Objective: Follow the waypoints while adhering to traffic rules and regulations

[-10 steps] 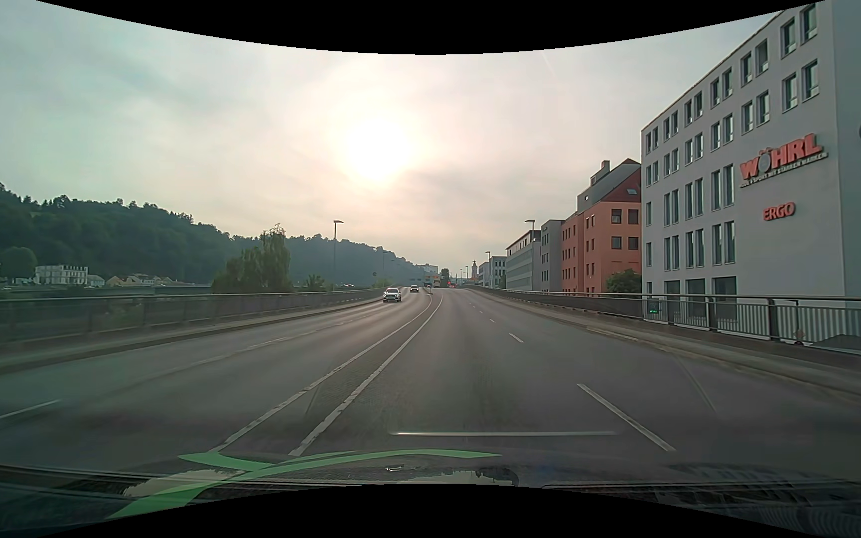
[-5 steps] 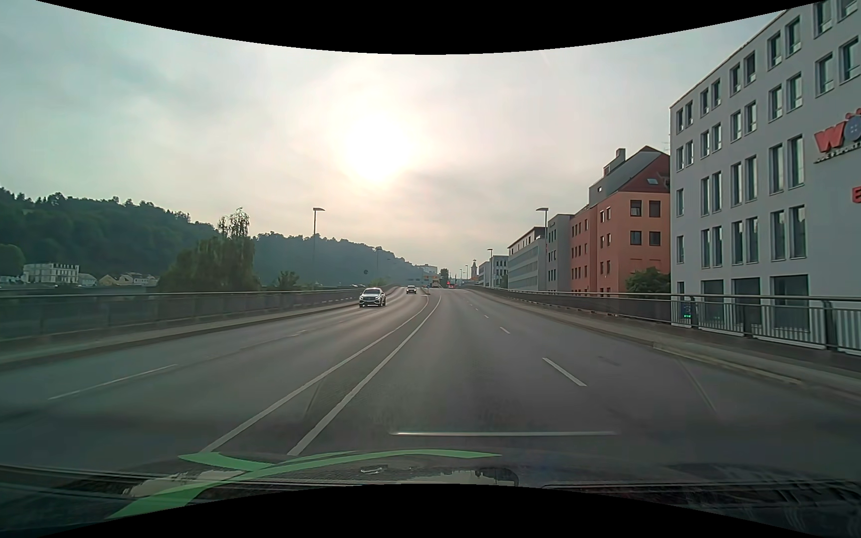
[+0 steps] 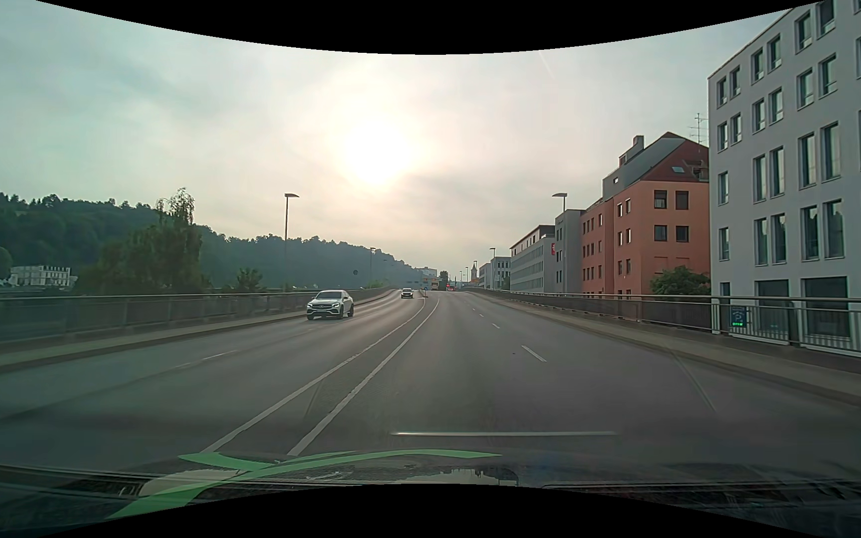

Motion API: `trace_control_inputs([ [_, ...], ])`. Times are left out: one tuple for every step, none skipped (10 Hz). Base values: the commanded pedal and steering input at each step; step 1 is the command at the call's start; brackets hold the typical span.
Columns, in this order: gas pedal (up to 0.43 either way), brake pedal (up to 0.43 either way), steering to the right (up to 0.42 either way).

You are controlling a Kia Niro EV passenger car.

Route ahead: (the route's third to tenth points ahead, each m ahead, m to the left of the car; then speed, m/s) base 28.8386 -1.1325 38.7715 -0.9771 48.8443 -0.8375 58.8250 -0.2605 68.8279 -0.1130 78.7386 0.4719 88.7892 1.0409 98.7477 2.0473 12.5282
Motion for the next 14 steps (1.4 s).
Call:
trace_control_inputs([
  [0.177,0.0,0.0],
  [0.177,0.0,-0.001],
  [0.177,0.0,-0.001],
  [0.177,0.0,-0.001],
  [0.177,0.0,-0.001],
  [0.177,0.0,-0.001],
  [0.177,0.0,-0.001],
  [0.177,0.0,-0.001],
  [0.177,0.0,-0.001],
  [0.177,0.0,-0.001],
  [0.177,0.0,-0.001],
  [0.177,0.0,-0.001],
  [0.177,0.0,-0.001],
  [0.177,0.0,-0.001],
])
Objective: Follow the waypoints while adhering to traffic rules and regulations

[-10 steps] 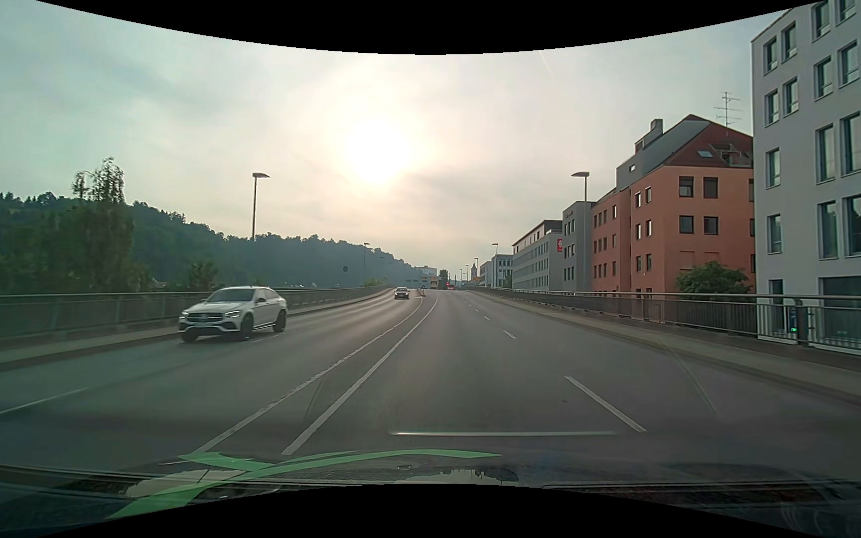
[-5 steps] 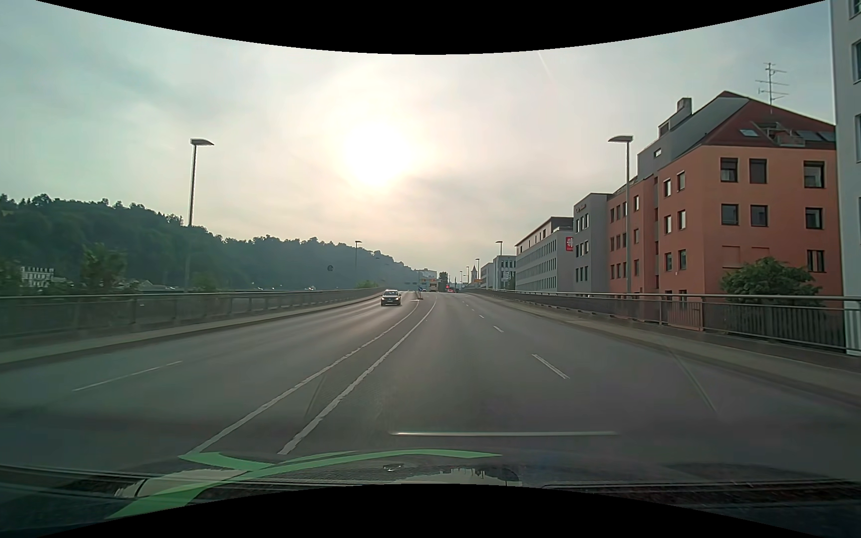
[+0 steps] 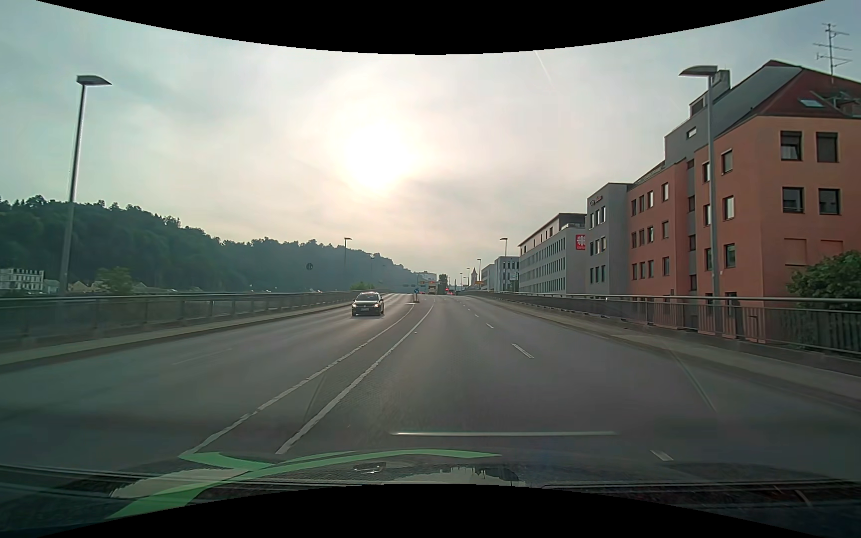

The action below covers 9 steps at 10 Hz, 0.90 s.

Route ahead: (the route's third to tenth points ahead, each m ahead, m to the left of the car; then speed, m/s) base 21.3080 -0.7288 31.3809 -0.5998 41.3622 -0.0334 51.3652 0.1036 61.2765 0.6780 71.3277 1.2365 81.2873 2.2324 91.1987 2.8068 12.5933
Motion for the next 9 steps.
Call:
trace_control_inputs([
  [0.177,0.0,-0.001],
  [0.177,0.0,-0.001],
  [0.177,0.0,-0.001],
  [0.169,0.0,-0.001],
  [0.169,0.0,-0.001],
  [0.169,0.0,-0.001],
  [0.169,0.0,-0.001],
  [0.169,0.0,-0.002],
  [0.169,0.0,-0.002],
])
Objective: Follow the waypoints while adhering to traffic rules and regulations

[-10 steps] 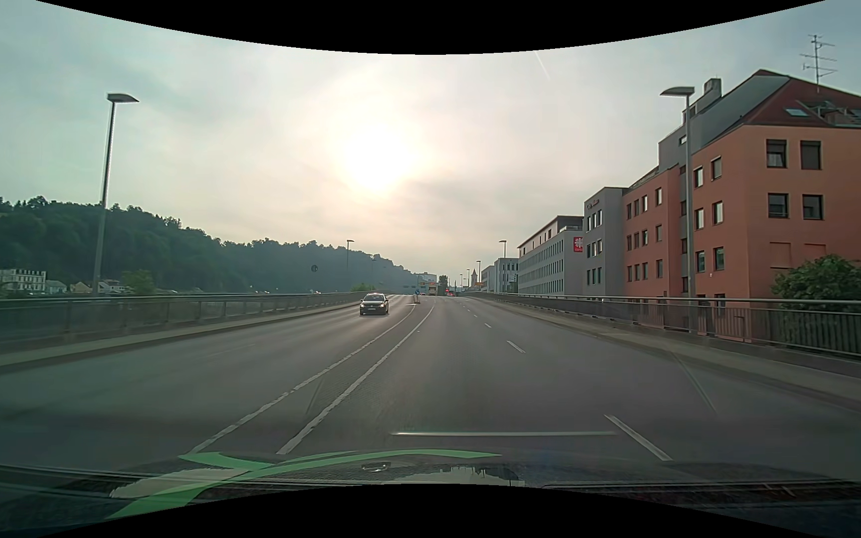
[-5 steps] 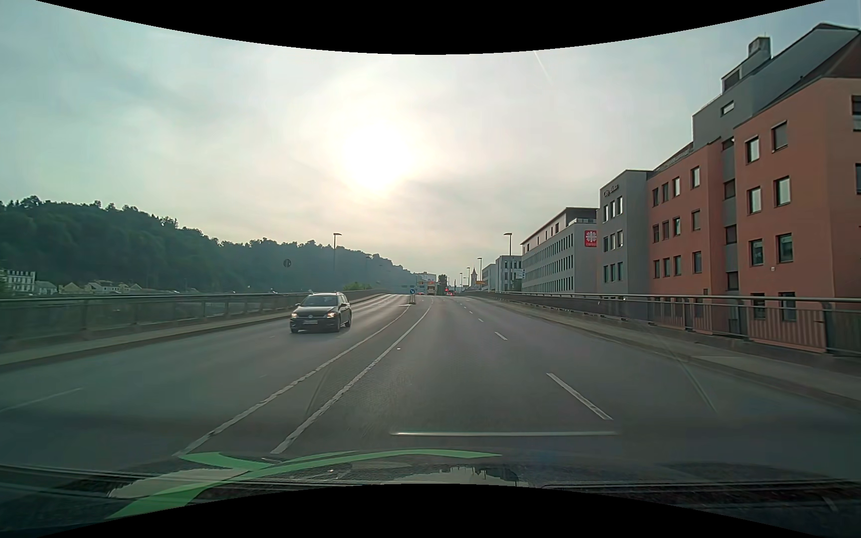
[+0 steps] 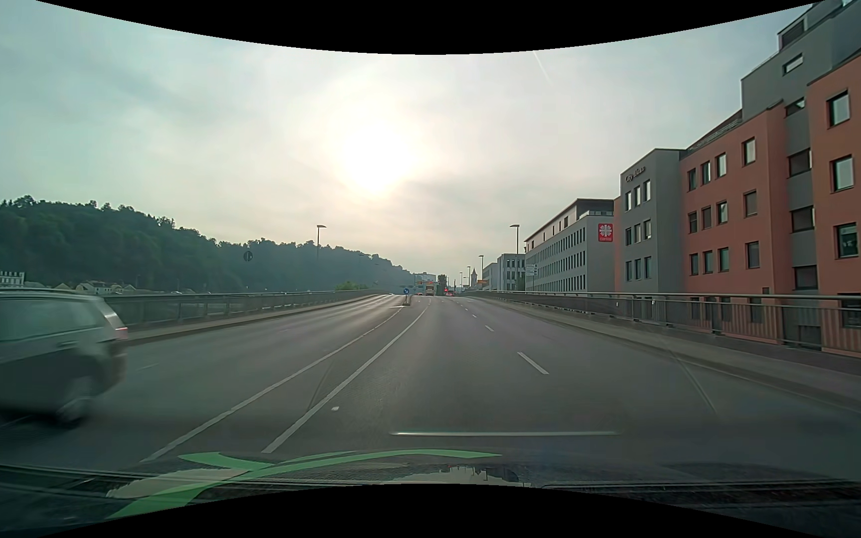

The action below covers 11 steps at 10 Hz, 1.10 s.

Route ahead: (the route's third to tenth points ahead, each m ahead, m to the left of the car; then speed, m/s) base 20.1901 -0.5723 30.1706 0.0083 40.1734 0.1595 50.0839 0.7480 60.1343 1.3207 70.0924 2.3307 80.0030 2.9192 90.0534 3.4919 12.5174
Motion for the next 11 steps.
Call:
trace_control_inputs([
  [0.169,0.0,-0.003],
  [0.169,0.0,-0.003],
  [0.169,0.0,-0.004],
  [0.157,0.0,-0.004],
  [0.15,0.0,-0.006],
  [0.15,0.0,-0.008],
  [0.15,0.0,-0.008],
  [0.15,0.0,-0.009],
  [0.15,0.0,-0.01],
  [0.15,0.0,-0.01],
  [0.15,0.0,-0.01],
])
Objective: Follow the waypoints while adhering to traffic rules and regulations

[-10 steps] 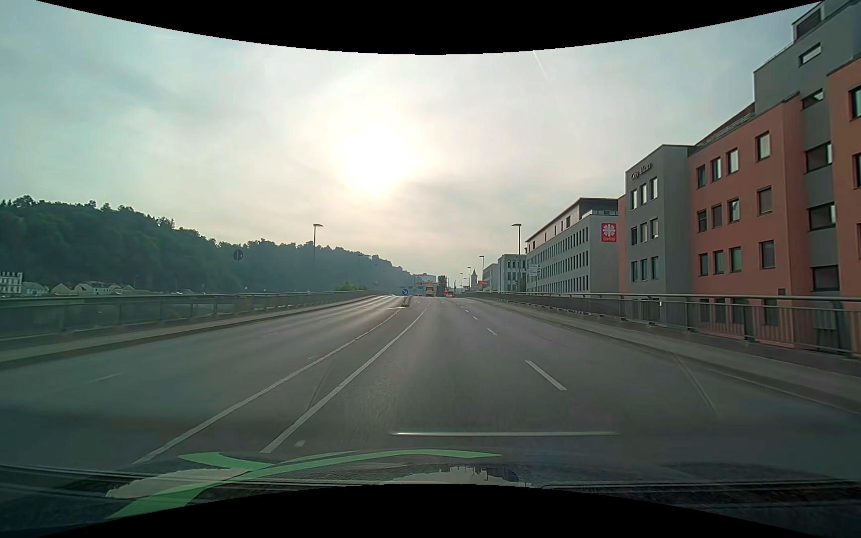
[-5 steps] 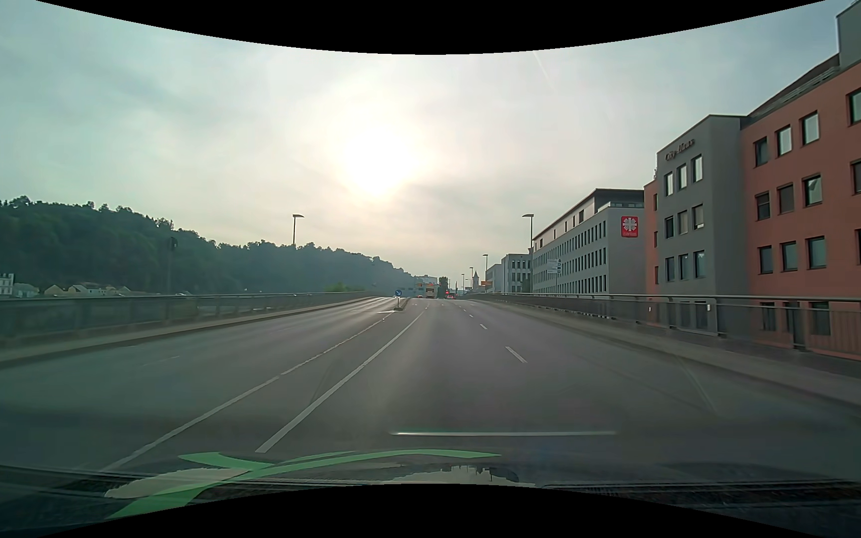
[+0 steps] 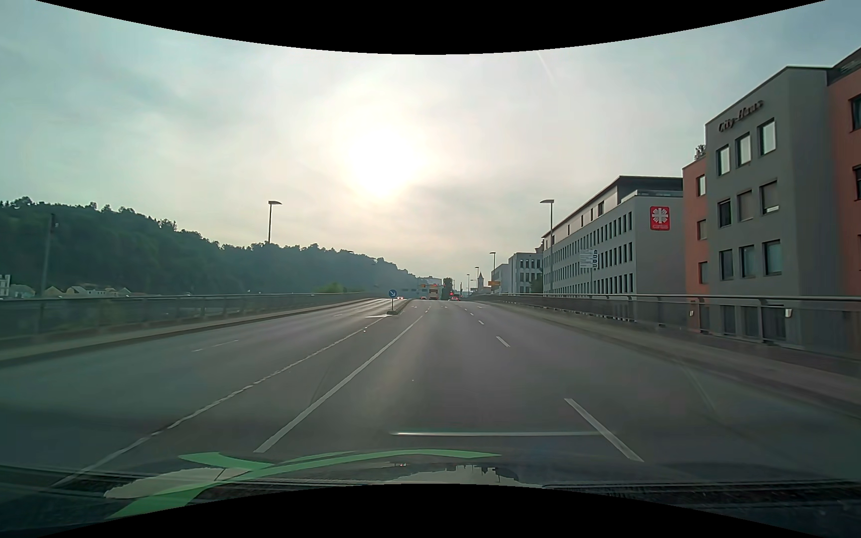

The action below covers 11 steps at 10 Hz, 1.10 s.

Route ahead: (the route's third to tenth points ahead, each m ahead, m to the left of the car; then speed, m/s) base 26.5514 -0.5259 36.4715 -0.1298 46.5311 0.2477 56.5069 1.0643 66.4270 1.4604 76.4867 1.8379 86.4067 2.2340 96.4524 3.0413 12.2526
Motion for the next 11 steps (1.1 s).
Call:
trace_control_inputs([
  [0.15,0.0,-0.011],
  [0.15,0.0,-0.012],
  [0.15,0.0,-0.013],
  [0.15,0.0,-0.013],
  [0.15,0.0,-0.011],
  [0.15,0.0,-0.009],
  [0.15,0.0,-0.009],
  [0.15,0.0,-0.008],
  [0.15,0.0,-0.008],
  [0.15,0.0,-0.008],
  [0.15,0.0,-0.008],
])
